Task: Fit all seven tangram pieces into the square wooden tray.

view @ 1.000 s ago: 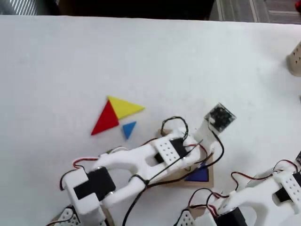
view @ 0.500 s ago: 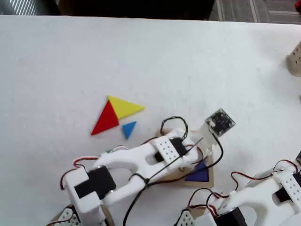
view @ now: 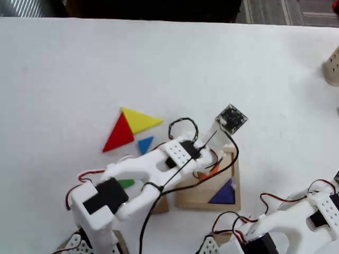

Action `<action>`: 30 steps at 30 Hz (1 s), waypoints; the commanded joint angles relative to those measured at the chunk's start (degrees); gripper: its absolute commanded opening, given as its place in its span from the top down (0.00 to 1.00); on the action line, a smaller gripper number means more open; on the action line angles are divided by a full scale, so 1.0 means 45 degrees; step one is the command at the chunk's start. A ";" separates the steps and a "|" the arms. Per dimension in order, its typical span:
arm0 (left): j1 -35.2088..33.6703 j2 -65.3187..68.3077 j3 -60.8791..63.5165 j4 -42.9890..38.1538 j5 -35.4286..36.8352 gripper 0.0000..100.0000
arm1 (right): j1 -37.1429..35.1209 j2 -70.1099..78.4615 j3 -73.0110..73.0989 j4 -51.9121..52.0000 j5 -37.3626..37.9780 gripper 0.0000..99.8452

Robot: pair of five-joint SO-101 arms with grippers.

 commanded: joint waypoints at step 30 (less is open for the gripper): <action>0.1631 -0.0127 -0.0567 0.3985 -0.0137 0.98 | -0.0107 -0.0361 -0.0176 -0.0147 0.0117 0.98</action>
